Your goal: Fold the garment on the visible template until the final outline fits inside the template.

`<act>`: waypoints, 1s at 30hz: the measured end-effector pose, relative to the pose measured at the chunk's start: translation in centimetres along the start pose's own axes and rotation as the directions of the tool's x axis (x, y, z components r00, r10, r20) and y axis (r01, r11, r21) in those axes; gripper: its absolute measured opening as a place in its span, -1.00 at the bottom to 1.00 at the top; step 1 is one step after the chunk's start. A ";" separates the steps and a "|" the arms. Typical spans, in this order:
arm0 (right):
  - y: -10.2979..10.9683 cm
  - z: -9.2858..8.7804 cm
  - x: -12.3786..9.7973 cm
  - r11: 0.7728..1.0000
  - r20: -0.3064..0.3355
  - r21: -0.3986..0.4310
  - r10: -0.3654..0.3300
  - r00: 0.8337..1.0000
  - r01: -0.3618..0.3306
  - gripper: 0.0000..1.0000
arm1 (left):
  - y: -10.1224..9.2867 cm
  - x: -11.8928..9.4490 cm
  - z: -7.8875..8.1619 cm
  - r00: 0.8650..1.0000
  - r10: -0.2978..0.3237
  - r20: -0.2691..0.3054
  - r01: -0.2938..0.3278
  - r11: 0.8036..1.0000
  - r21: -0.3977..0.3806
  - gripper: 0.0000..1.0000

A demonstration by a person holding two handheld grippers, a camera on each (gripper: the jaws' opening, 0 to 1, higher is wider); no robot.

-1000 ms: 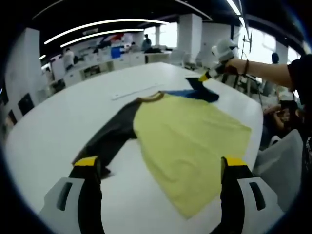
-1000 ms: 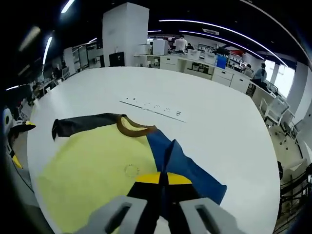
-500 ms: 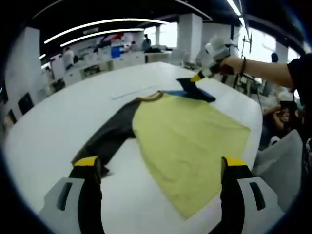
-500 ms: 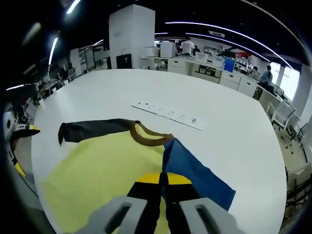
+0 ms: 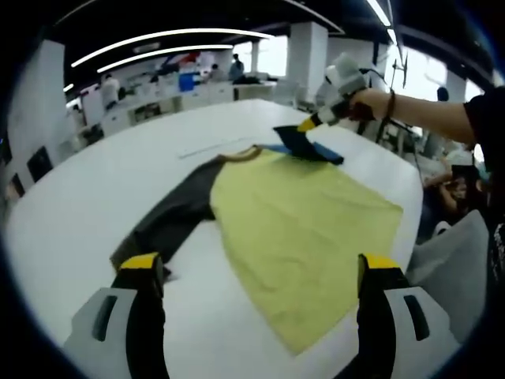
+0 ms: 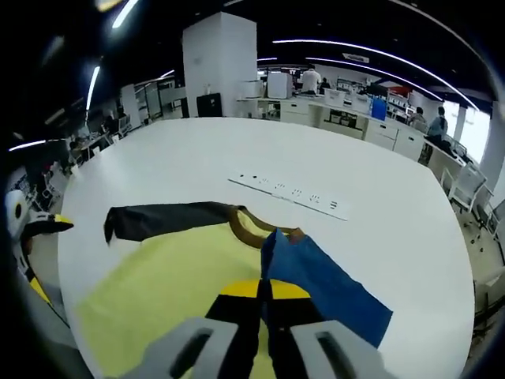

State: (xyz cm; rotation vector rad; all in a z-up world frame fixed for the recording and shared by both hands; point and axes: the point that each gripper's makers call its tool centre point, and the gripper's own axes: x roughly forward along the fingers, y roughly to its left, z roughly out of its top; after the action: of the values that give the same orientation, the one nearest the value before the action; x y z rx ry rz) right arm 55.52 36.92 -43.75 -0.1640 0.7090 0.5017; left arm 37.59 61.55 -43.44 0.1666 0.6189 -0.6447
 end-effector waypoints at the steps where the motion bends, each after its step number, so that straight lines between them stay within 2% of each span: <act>1: 0.2 0.0 0.1 1.000 0.000 -0.001 0.004 1.000 -0.004 -1.00 | 0.0 0.0 0.0 1.000 0.000 0.000 0.000 1.000 -0.001 0.98; 13: 1.8 0.6 0.5 0.999 0.004 -0.015 0.029 1.000 -0.029 -1.00 | -0.2 -0.1 -0.5 1.000 -0.003 -0.009 0.003 1.000 -0.010 0.98; 30: 7.0 3.2 2.3 0.995 0.069 -0.017 0.103 0.992 -0.102 -1.00 | -0.1 -0.1 -0.6 1.000 -0.004 0.001 0.004 1.000 -0.023 0.98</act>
State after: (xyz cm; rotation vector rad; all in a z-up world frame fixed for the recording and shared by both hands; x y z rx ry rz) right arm 55.40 44.88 -42.67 -0.1228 0.6485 0.6083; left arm 37.11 61.72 -43.85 0.1436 0.6259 -0.6410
